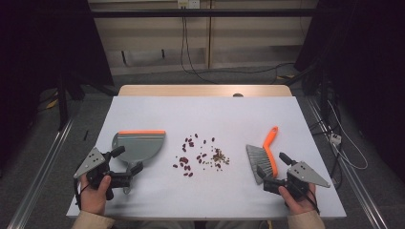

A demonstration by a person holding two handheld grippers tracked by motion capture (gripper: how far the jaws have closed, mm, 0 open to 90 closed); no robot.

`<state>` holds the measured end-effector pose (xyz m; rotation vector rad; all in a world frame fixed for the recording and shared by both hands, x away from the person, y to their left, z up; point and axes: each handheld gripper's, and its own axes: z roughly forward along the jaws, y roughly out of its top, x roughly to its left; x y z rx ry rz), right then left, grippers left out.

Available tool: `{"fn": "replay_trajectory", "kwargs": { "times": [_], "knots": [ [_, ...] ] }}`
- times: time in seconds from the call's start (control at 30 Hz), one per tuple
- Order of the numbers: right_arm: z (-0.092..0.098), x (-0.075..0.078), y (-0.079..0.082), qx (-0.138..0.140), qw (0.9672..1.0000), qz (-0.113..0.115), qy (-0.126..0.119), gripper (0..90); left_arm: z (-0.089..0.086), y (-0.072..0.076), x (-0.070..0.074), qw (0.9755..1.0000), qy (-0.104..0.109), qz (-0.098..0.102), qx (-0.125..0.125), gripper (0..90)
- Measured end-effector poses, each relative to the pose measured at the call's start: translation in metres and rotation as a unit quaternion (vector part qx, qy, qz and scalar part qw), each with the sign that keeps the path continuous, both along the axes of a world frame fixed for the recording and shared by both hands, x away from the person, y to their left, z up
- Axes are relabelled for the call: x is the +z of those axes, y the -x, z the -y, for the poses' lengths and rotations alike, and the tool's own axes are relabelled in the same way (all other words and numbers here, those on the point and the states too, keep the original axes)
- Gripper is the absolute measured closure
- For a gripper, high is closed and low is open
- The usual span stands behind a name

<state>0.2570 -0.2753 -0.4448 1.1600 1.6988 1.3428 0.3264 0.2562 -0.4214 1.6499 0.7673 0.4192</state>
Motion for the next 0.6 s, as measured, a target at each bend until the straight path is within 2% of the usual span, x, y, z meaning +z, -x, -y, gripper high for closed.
{"fn": "replay_trajectory", "kwargs": {
  "times": [0.17,0.6],
  "knots": [
    [-0.001,0.0016,-0.0025,-0.003,1.0,-0.005,0.007,6.2,0.0001,0.0003,0.0003,1.0,0.0,0.001,0.001,2.8],
    [-0.0003,0.0019,-0.0051,0.001,1.0,-0.007,0.003,6.4,-0.0004,0.0001,0.0007,1.0,-0.002,0.0,-0.002,2.8]
  ]
}}
